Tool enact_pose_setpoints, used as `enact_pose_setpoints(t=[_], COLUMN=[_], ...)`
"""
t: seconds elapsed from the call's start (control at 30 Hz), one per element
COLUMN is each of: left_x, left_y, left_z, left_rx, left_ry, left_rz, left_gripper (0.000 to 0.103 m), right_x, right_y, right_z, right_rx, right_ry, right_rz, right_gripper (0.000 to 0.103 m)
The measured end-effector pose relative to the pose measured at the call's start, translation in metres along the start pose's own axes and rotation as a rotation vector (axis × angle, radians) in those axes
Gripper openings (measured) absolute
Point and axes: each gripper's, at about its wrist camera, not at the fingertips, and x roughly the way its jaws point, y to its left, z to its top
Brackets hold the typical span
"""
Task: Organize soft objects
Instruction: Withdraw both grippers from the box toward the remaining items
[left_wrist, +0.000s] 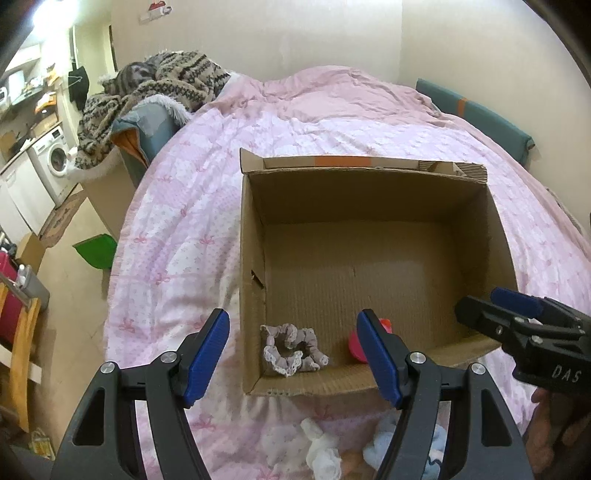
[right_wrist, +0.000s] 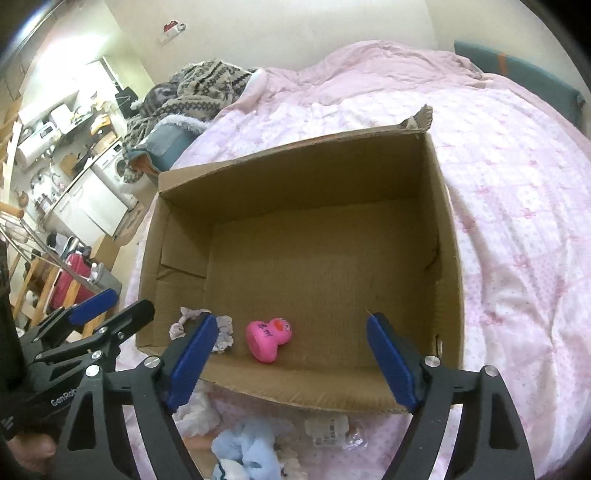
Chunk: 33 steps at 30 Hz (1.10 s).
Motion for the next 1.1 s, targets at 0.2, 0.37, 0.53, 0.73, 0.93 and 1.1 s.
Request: enact_pose_setpoints(t=[0.2,0.37,0.53,0.73,0.93,1.1], left_x=[-0.02,-0.036,-0.049,-0.063,-0.06,-0.057], left_y=[0.003,0.006,0.011,0.015,0.019,0.025], left_z=[-0.009,-0.02,-0.031,-0.044,-0.058,-0.07], left_rx=[-0.012,-0.025,-0.041,-0.063,-0.088,-0.138], left_ry=[-0.011,-0.016,-0.016,-0.016,0.064,0.118], left_rz=[-0.001,0.0,0.002,-0.007,-0.024,-0.046], left_gripper=[0.069,0.069,0.069,0.069,0.07,0.07], right_x=[-0.017,-0.034,-0.046,-0.054,-0.065,-0.069], right_y=[-0.001,-0.005,-0.003,-0.005,-0.008,-0.01], right_z=[-0.004,-0.015,-0.023,-0.039,-0.053,-0.063], right_rx=[0.0,0.043,0.048,0.086,0.142,0.188], right_ry=[-0.023,-0.038,-0.043,-0.027,-0.004,0.02], right_rz=[-0.004,0.012,0.01,0.021,0.072,0.097], right_gripper=[0.088,0.089,0.089,0.089,0.089,0.089])
